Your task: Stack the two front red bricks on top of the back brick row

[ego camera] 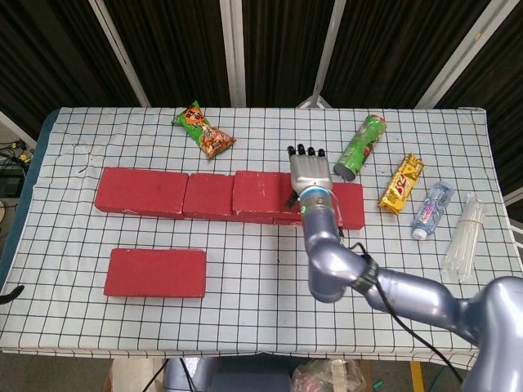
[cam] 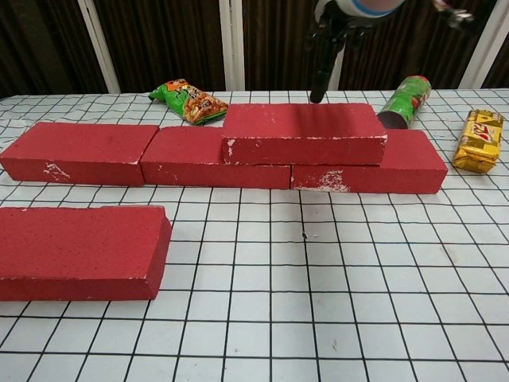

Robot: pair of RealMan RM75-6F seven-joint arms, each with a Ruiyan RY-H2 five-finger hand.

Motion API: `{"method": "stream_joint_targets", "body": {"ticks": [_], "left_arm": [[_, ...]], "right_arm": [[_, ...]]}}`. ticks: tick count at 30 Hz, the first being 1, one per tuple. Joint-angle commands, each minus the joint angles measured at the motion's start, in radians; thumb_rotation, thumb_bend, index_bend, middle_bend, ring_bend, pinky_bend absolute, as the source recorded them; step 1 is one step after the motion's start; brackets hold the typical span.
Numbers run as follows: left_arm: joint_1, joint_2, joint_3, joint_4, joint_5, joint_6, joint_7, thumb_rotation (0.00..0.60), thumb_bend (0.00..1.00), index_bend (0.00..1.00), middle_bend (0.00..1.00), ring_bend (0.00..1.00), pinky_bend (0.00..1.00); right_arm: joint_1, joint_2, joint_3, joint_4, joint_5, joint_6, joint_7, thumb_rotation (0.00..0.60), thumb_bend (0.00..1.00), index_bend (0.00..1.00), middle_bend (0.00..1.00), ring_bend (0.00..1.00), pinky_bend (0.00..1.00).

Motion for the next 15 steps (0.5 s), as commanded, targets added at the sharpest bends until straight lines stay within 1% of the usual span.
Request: {"method": "stream_joint_targets", "body": {"ticks": [1,3,4,6,8,11,13,14,15], "left_arm": [[-0.002,-0.008,0.011,0.001,0.029,0.008,0.003,0.600,0.00,0.10,0.00,0.00,0.00],[-0.001,-0.014,0.017,0.002,0.049,0.018,0.007,0.600,0.00,0.10,0.00,0.00,0.00],[0.000,-0.021,0.020,0.001,0.064,0.026,0.009,0.600,0.00,0.10,0.00,0.00,0.00],[-0.001,-0.036,0.023,0.006,0.080,0.035,0.016,0.600,0.00,0.09,0.00,0.00,0.00],[-0.003,-0.051,0.026,0.010,0.091,0.039,0.028,0.600,0.00,0.09,0.00,0.00,0.00],[-0.007,-0.077,0.030,0.007,0.107,0.042,0.035,0.600,0.00,0.07,0.00,0.00,0.00],[-0.012,-0.092,0.032,0.001,0.122,0.041,0.027,0.600,0.00,0.06,0.00,0.00,0.00],[-0.016,-0.099,0.034,-0.004,0.131,0.039,0.024,0.600,0.00,0.06,0.00,0.00,0.00],[-0.019,-0.101,0.034,-0.011,0.133,0.035,0.026,0.600,0.00,0.05,0.00,0.00,0.00]], "right_arm": [[-0.348,0.265,-0.087,-0.357,-0.331,-0.078,0.294,0.600,0.13,0.00,0.00,0.00,0.00],[-0.465,0.337,-0.105,-0.430,-0.452,-0.128,0.408,0.600,0.13,0.00,0.00,0.00,0.00],[-0.541,0.381,-0.118,-0.466,-0.542,-0.157,0.485,0.600,0.13,0.00,0.00,0.00,0.00],[-0.665,0.440,-0.144,-0.511,-0.701,-0.180,0.603,0.600,0.13,0.00,0.00,0.00,0.00],[-0.776,0.483,-0.180,-0.533,-0.869,-0.182,0.713,0.600,0.13,0.00,0.00,0.00,0.00],[-0.935,0.519,-0.264,-0.536,-1.124,-0.128,0.864,0.600,0.13,0.00,0.00,0.00,0.00],[-1.017,0.529,-0.333,-0.510,-1.275,-0.087,0.954,0.600,0.13,0.00,0.00,0.00,0.00],[-1.065,0.530,-0.379,-0.486,-1.368,-0.055,1.016,0.600,0.13,0.00,0.00,0.00,0.00],[-1.093,0.528,-0.411,-0.464,-1.429,-0.031,1.060,0.600,0.13,0.00,0.00,0.00,0.00]]}}
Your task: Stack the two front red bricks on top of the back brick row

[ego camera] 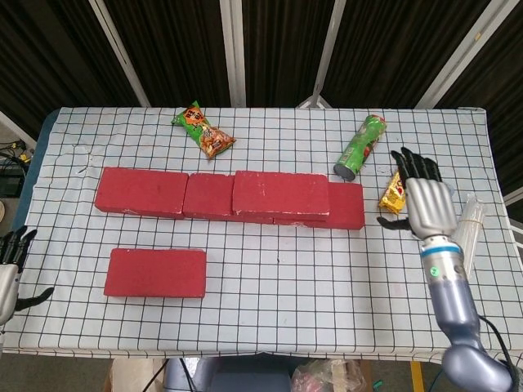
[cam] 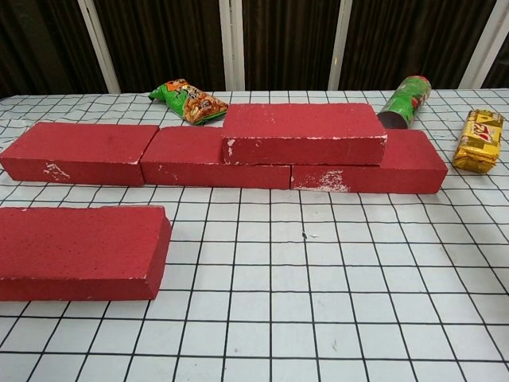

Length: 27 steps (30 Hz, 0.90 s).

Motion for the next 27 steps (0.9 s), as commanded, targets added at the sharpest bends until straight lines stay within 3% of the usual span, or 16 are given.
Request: {"method": "stream_joint_targets", "body": {"ticks": [1,6,11,19,27], "left_arm": [[-0.010,-0.009,0.003,-0.022,0.007,-0.010,0.008,0.600,0.00,0.05,0.00,0.00,0.00],[-0.056,0.026,0.002,-0.101,-0.012,-0.089,0.101,0.600,0.00,0.02,0.00,0.00,0.00],[-0.115,0.093,-0.010,-0.223,-0.073,-0.201,0.137,0.600,0.00,0.01,0.00,0.00,0.00],[-0.195,0.149,-0.013,-0.384,-0.170,-0.303,0.314,0.600,0.00,0.00,0.00,0.00,0.00],[-0.304,0.111,-0.022,-0.492,-0.392,-0.343,0.573,0.600,0.00,0.00,0.00,0.00,0.00]], "right_arm": [[-0.339,0.103,-0.241,0.020,-0.493,0.105,0.384,0.600,0.13,0.00,0.00,0.00,0.00],[-0.419,0.050,-0.369,0.136,-0.681,0.226,0.516,0.600,0.13,0.00,0.00,0.00,0.00],[-0.446,0.008,-0.456,0.197,-0.768,0.283,0.566,0.600,0.13,0.00,0.00,0.00,0.00],[-0.439,-0.027,-0.495,0.235,-0.786,0.320,0.572,0.600,0.13,0.00,0.00,0.00,0.00],[-0.425,-0.019,-0.517,0.248,-0.769,0.323,0.613,0.600,0.13,0.00,0.00,0.00,0.00]]}}
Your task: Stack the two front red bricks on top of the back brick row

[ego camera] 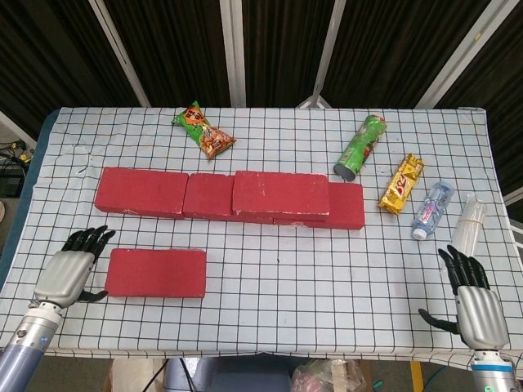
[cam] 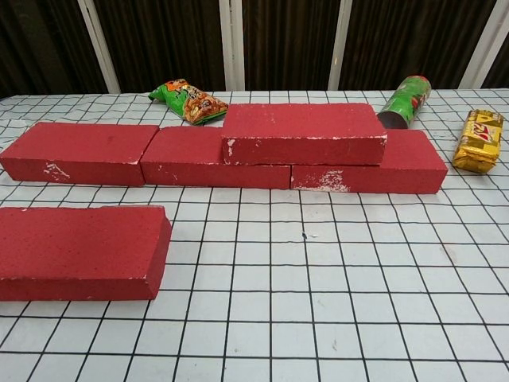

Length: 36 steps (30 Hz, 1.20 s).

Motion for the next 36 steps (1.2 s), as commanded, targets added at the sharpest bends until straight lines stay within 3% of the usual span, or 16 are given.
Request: {"method": "stream_joint_targets", "body": {"ticks": [1,10,27,36], "left_arm": [[-0.074,-0.034,-0.004,-0.054,-0.142,-0.022,0.139,0.600,0.00,0.00,0.00,0.00,0.00],[-0.174,-0.139,0.012,-0.017,-0.330,-0.043,0.230,0.600,0.00,0.00,0.00,0.00,0.00],[-0.271,-0.269,0.038,0.067,-0.433,0.005,0.273,0.600,0.00,0.02,0.00,0.00,0.00],[-0.309,-0.297,0.048,0.086,-0.471,0.021,0.293,0.600,0.00,0.11,0.10,0.00,0.00]], "right_arm": [[0.004,0.005,-0.008,0.000,0.002,0.004,0.010,0.600,0.13,0.00,0.00,0.00,0.00],[0.017,0.021,-0.021,-0.003,0.034,0.002,0.034,0.600,0.13,0.00,0.00,0.00,0.00],[0.043,0.023,-0.042,-0.007,0.072,-0.003,0.026,0.600,0.13,0.00,0.00,0.00,0.00],[0.052,0.029,-0.048,-0.009,0.095,-0.008,0.030,0.600,0.13,0.00,0.00,0.00,0.00]]}}
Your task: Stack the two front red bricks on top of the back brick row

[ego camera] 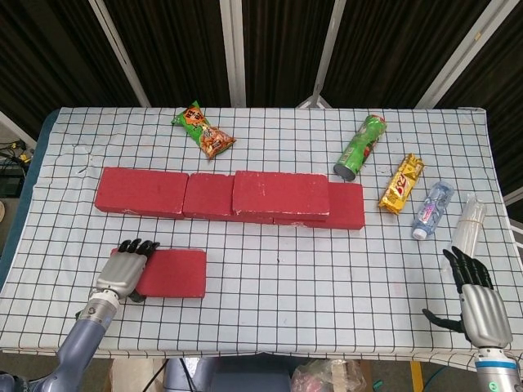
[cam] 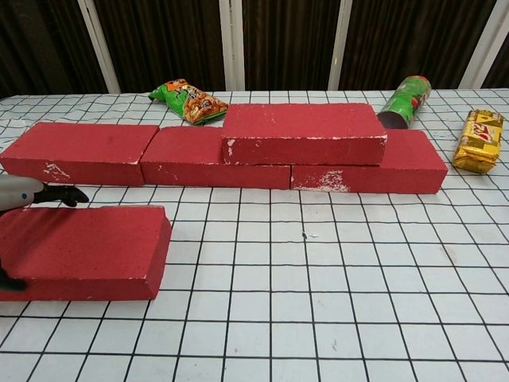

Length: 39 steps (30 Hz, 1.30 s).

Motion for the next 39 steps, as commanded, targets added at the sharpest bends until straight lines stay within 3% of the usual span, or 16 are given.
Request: {"method": "stream_joint_targets", "body": {"ticks": [1,13,21,25,30,34,39], "left_arm": [[-0.011,-0.008,0.004,0.005,-0.013,0.006,0.010,0.600,0.00,0.11,0.11,0.00,0.00],[-0.054,-0.008,-0.002,0.001,-0.056,0.029,0.015,0.600,0.00,0.20,0.14,0.00,0.00],[-0.120,0.114,-0.050,-0.065,-0.150,-0.001,0.028,0.600,0.04,0.23,0.14,0.00,0.00],[-0.193,0.220,-0.099,-0.084,-0.264,-0.092,0.032,0.600,0.05,0.23,0.14,0.00,0.00],[-0.303,0.355,-0.128,-0.024,-0.404,-0.259,0.048,0.600,0.06,0.24,0.14,0.00,0.00],[-0.370,0.398,-0.139,0.081,-0.416,-0.376,0.032,0.600,0.06,0.26,0.14,0.00,0.00],[-0.404,0.386,-0.151,0.231,-0.391,-0.512,-0.060,0.600,0.06,0.26,0.14,0.00,0.00]], "right_arm": [[0.001,0.002,-0.002,-0.002,0.004,0.001,0.001,0.600,0.13,0.00,0.00,0.00,0.00],[0.014,0.009,-0.012,-0.013,0.032,-0.015,-0.005,0.600,0.13,0.00,0.00,0.00,0.00],[0.024,-0.001,-0.012,-0.011,0.059,-0.020,-0.027,0.600,0.13,0.00,0.00,0.00,0.00],[0.033,-0.014,-0.008,-0.009,0.092,-0.034,-0.057,0.600,0.13,0.00,0.00,0.00,0.00],[0.052,-0.035,0.004,0.000,0.159,-0.059,-0.110,0.600,0.13,0.00,0.00,0.00,0.00],[0.067,-0.060,0.025,0.013,0.235,-0.065,-0.169,0.600,0.13,0.00,0.00,0.00,0.00],[0.077,-0.091,0.049,0.030,0.287,-0.038,-0.228,0.600,0.13,0.00,0.00,0.00,0.00]]}}
